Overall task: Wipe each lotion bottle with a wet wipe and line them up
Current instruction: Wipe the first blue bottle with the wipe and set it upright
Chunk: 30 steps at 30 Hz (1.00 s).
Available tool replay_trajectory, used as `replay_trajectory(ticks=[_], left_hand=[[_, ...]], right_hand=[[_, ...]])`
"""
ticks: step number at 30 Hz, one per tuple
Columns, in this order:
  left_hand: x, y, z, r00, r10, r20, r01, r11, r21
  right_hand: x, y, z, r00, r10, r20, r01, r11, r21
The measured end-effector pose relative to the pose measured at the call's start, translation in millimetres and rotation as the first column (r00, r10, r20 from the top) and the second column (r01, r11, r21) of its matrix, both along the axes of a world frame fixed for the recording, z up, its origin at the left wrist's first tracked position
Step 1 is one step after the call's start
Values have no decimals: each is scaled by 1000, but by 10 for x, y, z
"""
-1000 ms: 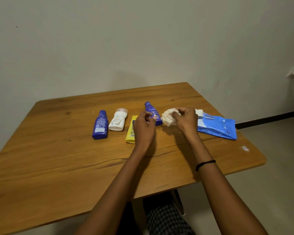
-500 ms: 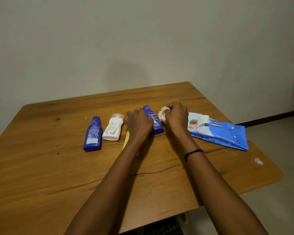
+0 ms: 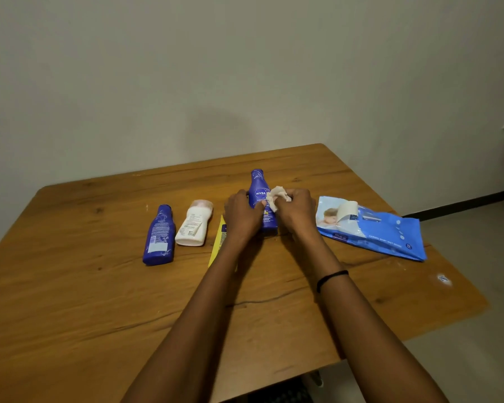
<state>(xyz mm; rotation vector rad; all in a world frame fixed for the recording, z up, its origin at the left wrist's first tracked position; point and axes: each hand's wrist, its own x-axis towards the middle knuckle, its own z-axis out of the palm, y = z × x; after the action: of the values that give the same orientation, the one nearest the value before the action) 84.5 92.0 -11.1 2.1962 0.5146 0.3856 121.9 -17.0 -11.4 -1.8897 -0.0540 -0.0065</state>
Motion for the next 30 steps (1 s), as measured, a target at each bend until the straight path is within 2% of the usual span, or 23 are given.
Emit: replay_trajectory(ticks=[3,8,14,18,22,25,28,30], left_hand=[[-158,-21,100,984,-1,180,58,949,-310],[-410,-19,196,930,-2,369,259,715,-650],[-565,-128,234,887,34,460,381,510,-771],[-618,-198,256,866,134,482,421,326,-847],[-677,-202,258,868,159,470,419,272,-866],[-722,-194,269,878,156,452,410,241,-880],[-741,-163,274,869,155,471,421,273,-865],[-745,-136,275,866,158,475,414,306,-857]], right_hand=[[-156,-73,186,997,18,75,-24,996,89],[-512,-185,417,981,25,195,-60,982,180],[-820,-135,404,943,-48,329,-7,987,163],[-976,-44,354,894,-52,445,30,998,57],[-1130,37,289,880,13,475,-45,997,56],[-1196,51,262,835,20,550,-15,1000,-14],[-1231,19,231,734,75,675,18,991,-130],[-1264,-16,183,702,145,697,-5,980,-199]])
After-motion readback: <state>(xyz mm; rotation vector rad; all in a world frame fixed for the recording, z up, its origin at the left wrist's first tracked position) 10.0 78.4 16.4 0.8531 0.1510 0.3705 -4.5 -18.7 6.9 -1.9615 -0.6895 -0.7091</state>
